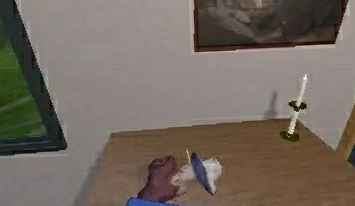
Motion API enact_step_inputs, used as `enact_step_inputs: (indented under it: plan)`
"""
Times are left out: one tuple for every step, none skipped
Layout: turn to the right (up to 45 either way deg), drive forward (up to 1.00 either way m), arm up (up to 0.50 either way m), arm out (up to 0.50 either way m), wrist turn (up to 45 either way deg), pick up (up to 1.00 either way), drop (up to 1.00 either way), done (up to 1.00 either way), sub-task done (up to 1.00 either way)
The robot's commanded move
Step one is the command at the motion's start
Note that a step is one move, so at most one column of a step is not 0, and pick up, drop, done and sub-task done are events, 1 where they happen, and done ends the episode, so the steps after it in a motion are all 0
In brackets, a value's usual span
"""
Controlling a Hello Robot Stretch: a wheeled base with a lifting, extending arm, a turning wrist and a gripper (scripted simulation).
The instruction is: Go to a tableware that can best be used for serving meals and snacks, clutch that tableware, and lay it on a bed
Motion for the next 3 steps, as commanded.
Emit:
enact_step_inputs:
  plan:
    - [45.0,0.00,0.00,0.00,0.0,0.00,0.00,0.00,0.00]
    - [39.0,0.00,0.00,0.00,0.0,0.00,0.00,0.00,0.00]
    - [0.0,1.00,0.00,0.00,0.0,0.00,0.00,0.00,0.00]
